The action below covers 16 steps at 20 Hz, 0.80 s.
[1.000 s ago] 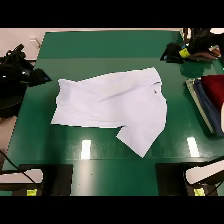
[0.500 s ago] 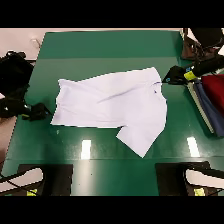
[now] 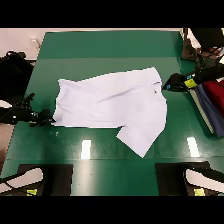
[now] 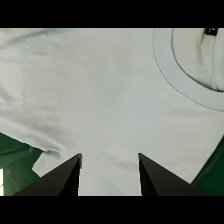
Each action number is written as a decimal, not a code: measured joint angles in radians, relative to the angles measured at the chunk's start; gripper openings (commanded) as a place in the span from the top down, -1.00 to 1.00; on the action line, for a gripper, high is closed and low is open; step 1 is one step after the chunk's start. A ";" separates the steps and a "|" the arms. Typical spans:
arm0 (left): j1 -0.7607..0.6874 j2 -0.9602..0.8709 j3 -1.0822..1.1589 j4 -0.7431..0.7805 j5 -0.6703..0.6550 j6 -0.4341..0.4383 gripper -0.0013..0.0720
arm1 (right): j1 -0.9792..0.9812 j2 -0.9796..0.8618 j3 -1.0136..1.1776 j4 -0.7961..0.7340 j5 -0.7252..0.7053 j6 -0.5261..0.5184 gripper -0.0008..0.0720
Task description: Fold the shirts.
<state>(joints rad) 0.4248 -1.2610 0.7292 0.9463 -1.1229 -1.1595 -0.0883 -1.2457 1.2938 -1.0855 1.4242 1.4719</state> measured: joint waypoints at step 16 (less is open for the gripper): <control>0.000 0.080 0.054 -0.062 -0.033 0.024 0.90 | -0.157 0.043 -0.756 0.257 -0.297 -0.066 0.94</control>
<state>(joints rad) 0.4248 -1.1809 0.7834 0.8845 -1.1557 -1.1358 -0.2451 -1.2030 0.5381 -0.8288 1.1275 1.4059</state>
